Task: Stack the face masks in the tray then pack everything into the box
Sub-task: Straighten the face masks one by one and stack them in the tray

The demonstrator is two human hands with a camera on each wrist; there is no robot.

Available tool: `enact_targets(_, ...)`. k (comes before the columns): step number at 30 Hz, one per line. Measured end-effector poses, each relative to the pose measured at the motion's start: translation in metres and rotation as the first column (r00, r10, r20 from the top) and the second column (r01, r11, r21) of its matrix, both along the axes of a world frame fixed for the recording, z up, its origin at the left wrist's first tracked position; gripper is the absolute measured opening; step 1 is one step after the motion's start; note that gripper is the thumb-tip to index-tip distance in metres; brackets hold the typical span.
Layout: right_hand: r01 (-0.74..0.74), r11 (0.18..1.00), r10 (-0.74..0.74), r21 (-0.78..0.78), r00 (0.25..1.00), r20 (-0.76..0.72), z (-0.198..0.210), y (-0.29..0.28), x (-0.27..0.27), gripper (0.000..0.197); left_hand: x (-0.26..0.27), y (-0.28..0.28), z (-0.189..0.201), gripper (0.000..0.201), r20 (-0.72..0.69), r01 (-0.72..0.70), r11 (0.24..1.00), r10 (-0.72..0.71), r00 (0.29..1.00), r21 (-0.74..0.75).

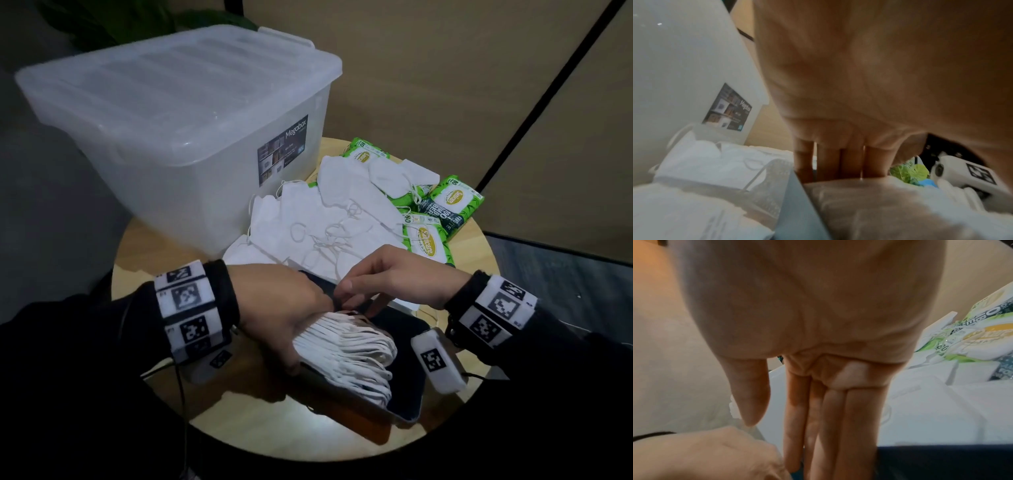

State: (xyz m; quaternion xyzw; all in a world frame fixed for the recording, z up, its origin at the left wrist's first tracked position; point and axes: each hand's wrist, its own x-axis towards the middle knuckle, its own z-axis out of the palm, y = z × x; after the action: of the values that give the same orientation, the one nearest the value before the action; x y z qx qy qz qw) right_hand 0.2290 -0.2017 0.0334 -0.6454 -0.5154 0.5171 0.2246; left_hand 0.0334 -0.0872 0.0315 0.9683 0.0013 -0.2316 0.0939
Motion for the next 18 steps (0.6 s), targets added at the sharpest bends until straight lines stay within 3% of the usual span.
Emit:
enact_targets(3, 0.020, 1.000, -0.020, -0.011, 0.999, -0.042, -0.002, 0.000, -0.001, 0.027, 0.002, 0.011, 0.007, 0.052, 0.058, -0.087, 0.987, 0.095, 0.994, -0.137)
enact_targets(5, 0.039, 0.999, -0.040, -0.014, 0.998, -0.054, -0.002, 0.001, -0.001, 0.035, 0.004, 0.013, 0.007, 0.051, 0.104, -0.094, 0.991, 0.104, 0.989, -0.098)
enact_targets(9, 0.049, 0.999, -0.050, -0.013, 0.996, -0.070, -0.003, -0.001, 0.002, 0.039, 0.010, -0.004, -0.007, 0.067, 0.065, -0.023, 0.991, 0.014, 0.998, 0.130)
enact_targets(11, 0.085, 0.996, -0.084, 0.009, 0.993, -0.077, -0.005, -0.002, 0.003, 0.036, 0.011, -0.004, -0.010, 0.065, 0.049, -0.035, 0.991, 0.029, 0.998, 0.132)
enact_targets(13, 0.125, 0.989, -0.123, 0.077, 0.992, -0.032, -0.005, -0.003, 0.002, 0.030, 0.009, 0.004, -0.005, 0.064, 0.086, -0.076, 0.997, 0.073, 0.994, 0.034)
enact_targets(15, 0.145, 0.977, -0.147, 0.158, 0.989, 0.002, -0.003, -0.002, 0.004, 0.026, 0.007, 0.012, 0.002, 0.075, 0.131, -0.082, 0.996, 0.084, 0.988, -0.021)
enact_targets(18, 0.248, 0.948, -0.243, 0.197, 0.969, -0.051, -0.001, -0.001, 0.008, 0.025, 0.002, 0.018, 0.005, 0.108, 0.141, -0.056, 0.987, 0.034, 0.989, 0.153)
